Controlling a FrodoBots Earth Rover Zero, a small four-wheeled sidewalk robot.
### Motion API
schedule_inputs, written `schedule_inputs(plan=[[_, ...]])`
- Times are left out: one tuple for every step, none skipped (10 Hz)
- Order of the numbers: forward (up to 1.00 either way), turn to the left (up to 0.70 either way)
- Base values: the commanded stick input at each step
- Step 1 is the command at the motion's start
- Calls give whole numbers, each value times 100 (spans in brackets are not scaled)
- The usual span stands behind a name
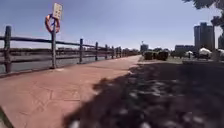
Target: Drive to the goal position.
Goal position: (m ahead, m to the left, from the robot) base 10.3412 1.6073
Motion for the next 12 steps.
schedule_inputs(plan=[[85, 0], [85, 0], [85, 0], [85, 0], [85, 0], [85, 0], [85, 0], [85, 0], [85, 0], [85, 0], [85, 0], [85, 0]])
